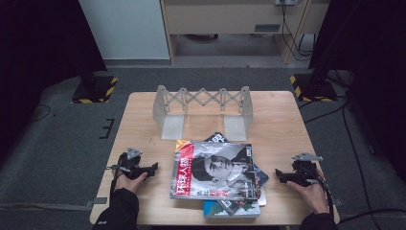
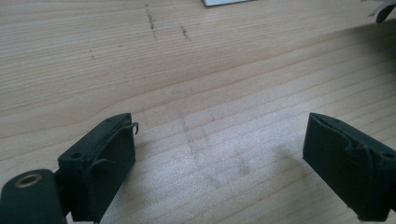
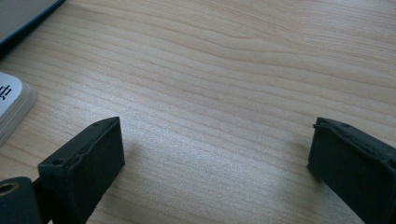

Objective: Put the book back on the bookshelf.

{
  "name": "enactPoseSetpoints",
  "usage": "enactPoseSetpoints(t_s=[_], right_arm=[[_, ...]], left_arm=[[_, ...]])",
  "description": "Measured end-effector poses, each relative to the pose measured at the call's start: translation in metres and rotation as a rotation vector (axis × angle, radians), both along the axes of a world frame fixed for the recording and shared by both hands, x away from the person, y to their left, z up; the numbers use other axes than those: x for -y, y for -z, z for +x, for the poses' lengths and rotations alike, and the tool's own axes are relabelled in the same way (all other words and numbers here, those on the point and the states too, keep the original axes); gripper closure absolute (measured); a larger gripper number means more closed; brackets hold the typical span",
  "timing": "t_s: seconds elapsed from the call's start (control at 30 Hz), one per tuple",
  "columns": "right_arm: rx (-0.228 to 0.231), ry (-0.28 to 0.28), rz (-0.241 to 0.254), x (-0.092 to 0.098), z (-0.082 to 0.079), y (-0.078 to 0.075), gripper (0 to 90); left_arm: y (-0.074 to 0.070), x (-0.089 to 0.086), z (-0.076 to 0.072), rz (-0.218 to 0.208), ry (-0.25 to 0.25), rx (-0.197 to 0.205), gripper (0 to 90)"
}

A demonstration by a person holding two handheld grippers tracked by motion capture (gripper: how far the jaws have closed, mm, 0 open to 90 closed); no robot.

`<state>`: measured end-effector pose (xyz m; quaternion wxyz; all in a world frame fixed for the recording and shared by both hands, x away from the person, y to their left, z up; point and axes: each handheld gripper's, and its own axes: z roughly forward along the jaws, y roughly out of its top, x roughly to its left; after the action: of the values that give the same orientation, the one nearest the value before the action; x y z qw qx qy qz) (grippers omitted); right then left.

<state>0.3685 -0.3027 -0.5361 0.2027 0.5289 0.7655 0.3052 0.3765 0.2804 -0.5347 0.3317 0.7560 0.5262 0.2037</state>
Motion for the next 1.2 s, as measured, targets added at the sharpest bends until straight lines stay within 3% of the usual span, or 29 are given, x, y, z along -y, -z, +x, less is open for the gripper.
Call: enactPoseSetpoints(t_s=[0.17, 0.27, 0.37, 0.4, 0.63, 0.87, 0.93, 0.97, 1.03, 1.2], right_arm=[[-0.022, 0.002, -0.01, 0.001, 0.0, -0.004, 7.7], [-0.024, 0.01, 0.007, 0.002, 0.0, -0.006, 9.0], [-0.01, 0.011, 0.016, 0.002, -0.001, -0.009, 10.1], [0.0, 0.02, 0.039, 0.001, -0.002, -0.013, 10.9], [0.025, 0.018, 0.084, -0.001, -0.004, -0.021, 11.7], [0.062, 0.033, 0.102, -0.005, -0.008, -0.029, 11.5], [0.078, 0.042, 0.114, -0.006, -0.009, -0.032, 11.7], [0.078, 0.042, 0.114, -0.006, -0.009, -0.032, 11.7], [0.1, 0.036, 0.145, -0.009, -0.011, -0.036, 11.8], [0.13, 0.009, 0.173, -0.018, -0.013, -0.044, 12.0]], left_arm=[[-0.004, 0.001, -0.001, -0.033, 0.004, -0.008, 15.8], [-0.012, 0.001, -0.004, -0.064, -0.006, 0.033, 18.3], [-0.015, 0.001, -0.006, -0.09, -0.011, 0.054, 19.1], [-0.018, 0.001, -0.009, -0.106, -0.008, 0.067, 19.3], [-0.023, 0.004, -0.015, -0.148, -0.001, 0.088, 18.5], [-0.028, 0.01, -0.027, -0.196, 0.054, 0.092, 20.4], [-0.033, 0.013, -0.031, -0.239, 0.065, 0.111, 22.8], [-0.033, 0.013, -0.031, -0.239, 0.065, 0.111, 23.8], [-0.035, 0.019, -0.035, -0.294, 0.076, 0.118, 24.9], [-0.035, 0.03, -0.042, -0.344, 0.114, 0.108, 25.6]])
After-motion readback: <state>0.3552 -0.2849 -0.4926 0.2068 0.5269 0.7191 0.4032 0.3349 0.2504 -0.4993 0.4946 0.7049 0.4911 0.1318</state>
